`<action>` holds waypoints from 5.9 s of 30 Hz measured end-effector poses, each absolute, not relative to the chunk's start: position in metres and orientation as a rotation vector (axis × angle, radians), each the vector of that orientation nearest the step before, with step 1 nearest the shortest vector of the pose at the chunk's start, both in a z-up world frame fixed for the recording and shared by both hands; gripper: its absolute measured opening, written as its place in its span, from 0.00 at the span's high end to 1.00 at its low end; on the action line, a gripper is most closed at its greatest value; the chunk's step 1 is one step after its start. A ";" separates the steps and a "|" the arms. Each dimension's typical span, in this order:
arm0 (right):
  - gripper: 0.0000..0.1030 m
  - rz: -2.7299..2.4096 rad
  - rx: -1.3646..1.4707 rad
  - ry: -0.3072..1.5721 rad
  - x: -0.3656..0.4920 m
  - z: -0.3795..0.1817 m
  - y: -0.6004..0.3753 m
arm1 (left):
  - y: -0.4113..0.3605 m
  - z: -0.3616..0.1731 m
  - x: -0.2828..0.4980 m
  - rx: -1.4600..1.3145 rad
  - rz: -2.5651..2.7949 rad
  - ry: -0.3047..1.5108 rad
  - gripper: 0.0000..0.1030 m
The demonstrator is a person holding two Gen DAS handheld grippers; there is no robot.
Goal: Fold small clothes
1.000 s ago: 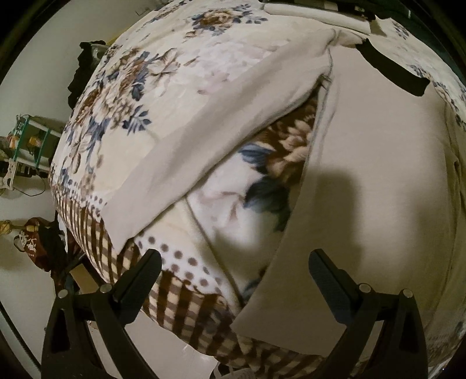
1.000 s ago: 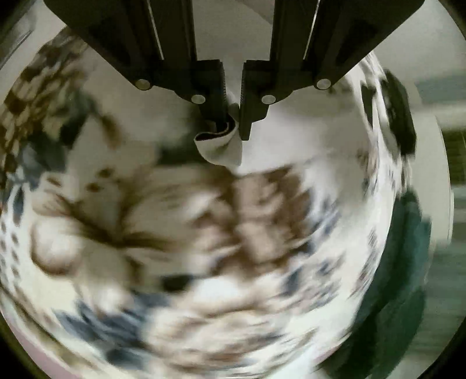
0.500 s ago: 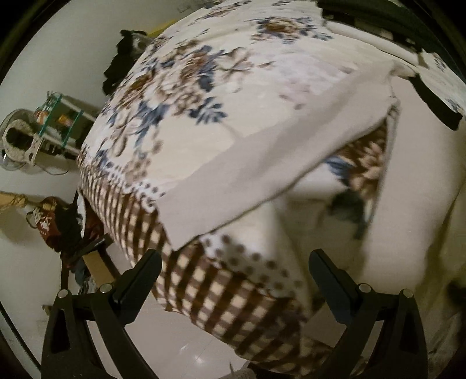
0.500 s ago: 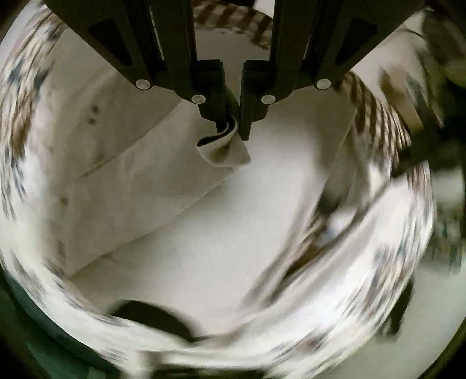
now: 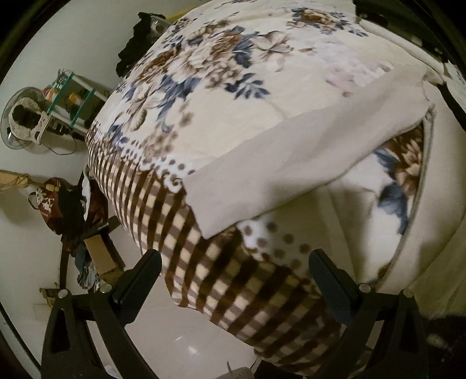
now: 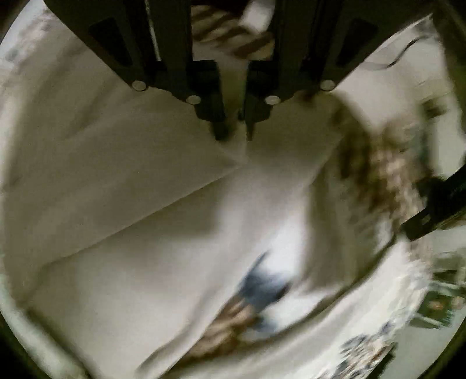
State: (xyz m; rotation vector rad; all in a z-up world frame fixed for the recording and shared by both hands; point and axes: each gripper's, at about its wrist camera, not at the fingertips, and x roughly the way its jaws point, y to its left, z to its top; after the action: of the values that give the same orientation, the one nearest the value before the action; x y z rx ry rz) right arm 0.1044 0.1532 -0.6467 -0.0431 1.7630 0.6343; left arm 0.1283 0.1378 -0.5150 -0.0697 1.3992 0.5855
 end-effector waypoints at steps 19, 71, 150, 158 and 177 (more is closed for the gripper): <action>0.58 0.118 0.563 1.648 0.092 -0.628 -0.061 | 0.277 -0.602 0.116 -0.997 0.608 1.255 0.36; 0.47 0.096 0.777 1.712 0.071 -0.651 -0.212 | 0.004 -0.517 0.146 0.023 0.049 1.438 0.18; 0.95 0.010 1.061 1.400 0.062 -0.537 -0.338 | 0.166 -0.468 0.157 -0.616 -0.075 1.285 0.99; 0.93 0.025 0.943 1.322 0.184 -0.558 -0.336 | 0.150 -0.504 0.268 -0.612 -0.091 1.246 0.96; 0.48 0.092 0.826 1.433 0.194 -0.620 -0.319 | 0.126 -0.566 0.264 -0.479 -0.099 1.301 0.87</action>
State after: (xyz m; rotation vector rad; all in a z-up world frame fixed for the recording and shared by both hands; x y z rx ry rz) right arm 0.1936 -0.3191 -0.6198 0.8260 1.4328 0.0920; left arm 0.2637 0.1262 -0.5657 -0.4794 1.3013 -0.0995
